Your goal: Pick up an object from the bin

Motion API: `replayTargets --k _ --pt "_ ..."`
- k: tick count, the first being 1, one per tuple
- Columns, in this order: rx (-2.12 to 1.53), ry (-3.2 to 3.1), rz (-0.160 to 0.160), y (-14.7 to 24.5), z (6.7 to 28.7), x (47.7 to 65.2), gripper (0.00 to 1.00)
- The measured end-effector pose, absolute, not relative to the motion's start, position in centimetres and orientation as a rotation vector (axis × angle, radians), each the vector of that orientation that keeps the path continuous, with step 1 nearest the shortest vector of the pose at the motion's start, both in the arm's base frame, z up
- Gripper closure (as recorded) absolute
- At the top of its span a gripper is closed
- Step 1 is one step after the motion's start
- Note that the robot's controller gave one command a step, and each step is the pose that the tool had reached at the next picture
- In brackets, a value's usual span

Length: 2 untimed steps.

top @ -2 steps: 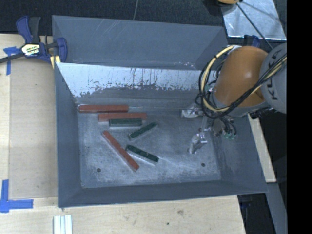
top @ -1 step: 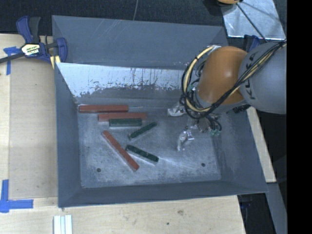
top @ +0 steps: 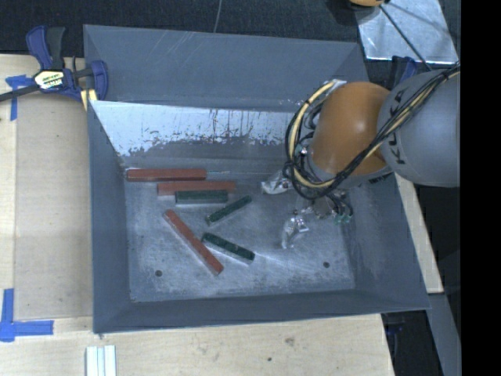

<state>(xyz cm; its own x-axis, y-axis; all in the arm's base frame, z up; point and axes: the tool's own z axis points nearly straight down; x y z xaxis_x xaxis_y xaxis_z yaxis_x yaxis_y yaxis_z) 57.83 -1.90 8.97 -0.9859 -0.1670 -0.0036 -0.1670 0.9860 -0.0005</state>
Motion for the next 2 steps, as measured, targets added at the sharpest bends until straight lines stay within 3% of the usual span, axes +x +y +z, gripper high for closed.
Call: replayTargets --k 1,2 --pt "-0.294 3.125 -0.002 1.9 9.1 58.4 0.00" --pt "-0.309 3.123 0.001 7.5 8.6 57.7 1.00"
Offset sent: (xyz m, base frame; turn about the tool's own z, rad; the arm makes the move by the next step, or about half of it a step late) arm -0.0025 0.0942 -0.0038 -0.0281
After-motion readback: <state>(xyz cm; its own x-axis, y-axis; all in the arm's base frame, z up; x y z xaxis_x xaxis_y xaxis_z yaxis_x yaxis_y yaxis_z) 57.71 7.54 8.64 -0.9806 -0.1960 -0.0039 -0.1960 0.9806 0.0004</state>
